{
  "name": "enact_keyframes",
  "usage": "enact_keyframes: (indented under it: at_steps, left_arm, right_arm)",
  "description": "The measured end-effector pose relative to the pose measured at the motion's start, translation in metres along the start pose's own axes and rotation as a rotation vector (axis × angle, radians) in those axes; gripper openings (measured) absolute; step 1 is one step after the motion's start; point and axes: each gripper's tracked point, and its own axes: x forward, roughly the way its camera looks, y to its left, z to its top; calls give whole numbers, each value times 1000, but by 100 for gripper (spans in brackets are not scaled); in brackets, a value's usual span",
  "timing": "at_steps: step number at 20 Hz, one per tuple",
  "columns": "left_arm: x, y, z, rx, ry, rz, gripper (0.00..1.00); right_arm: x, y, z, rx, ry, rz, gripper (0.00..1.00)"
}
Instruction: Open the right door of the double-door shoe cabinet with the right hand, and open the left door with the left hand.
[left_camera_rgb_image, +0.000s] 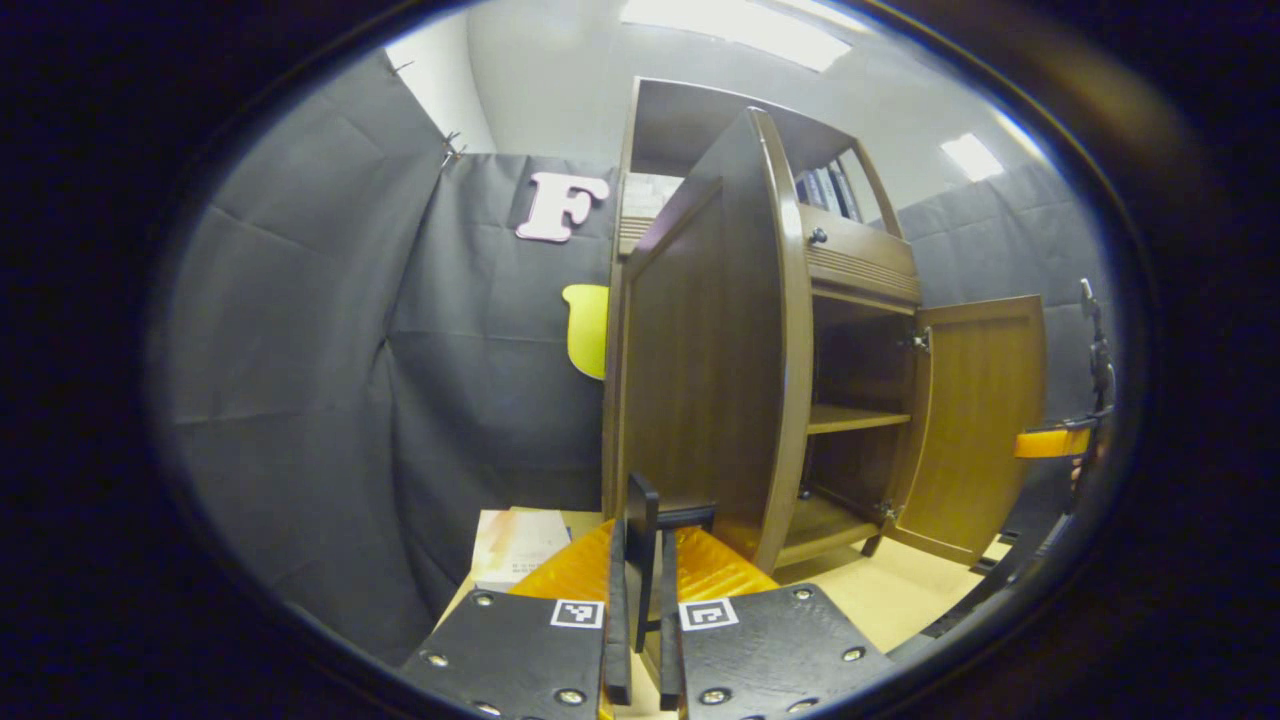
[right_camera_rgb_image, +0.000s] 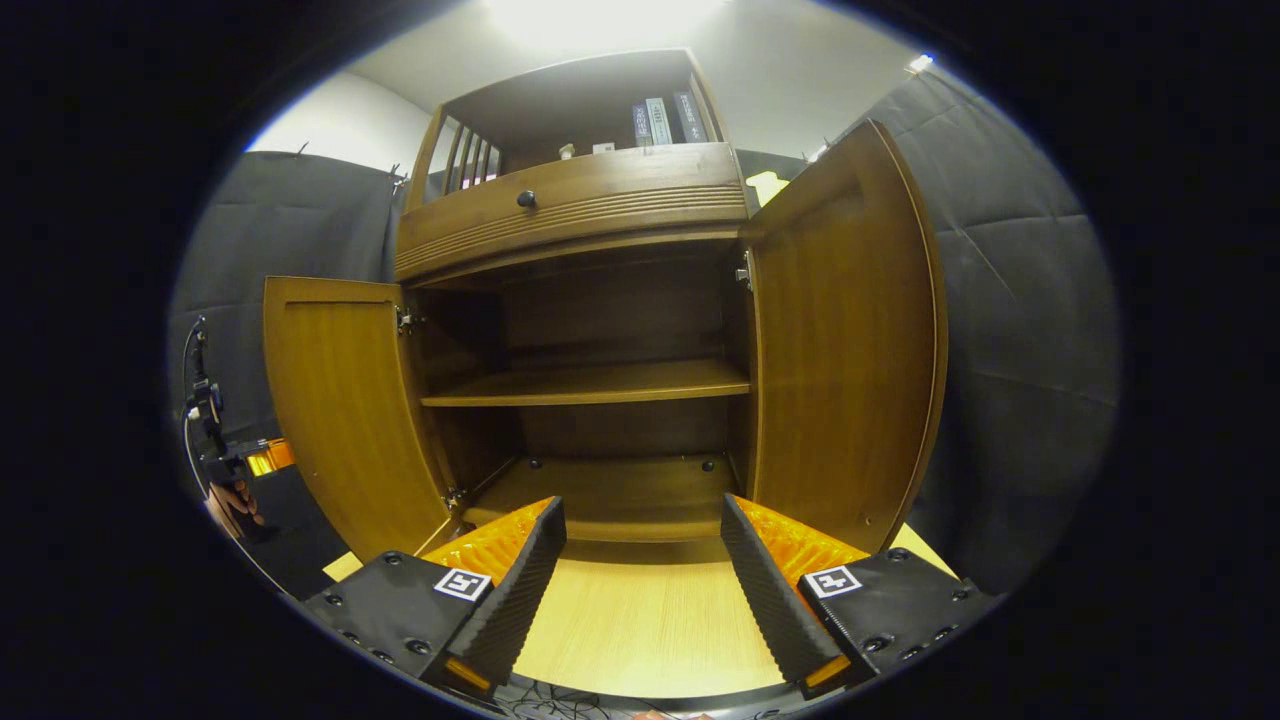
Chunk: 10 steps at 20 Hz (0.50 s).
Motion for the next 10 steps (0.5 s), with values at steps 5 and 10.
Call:
enact_keyframes:
  at_steps: [5,10]
  left_arm:
    - [-6,30,0,9,-3,34,14]
    - [-12,43,0,18,-3,51,13]
  right_arm:
    - [4,-10,-1,-11,-14,-38,92]
    - [16,-21,5,-11,-18,-52,93]
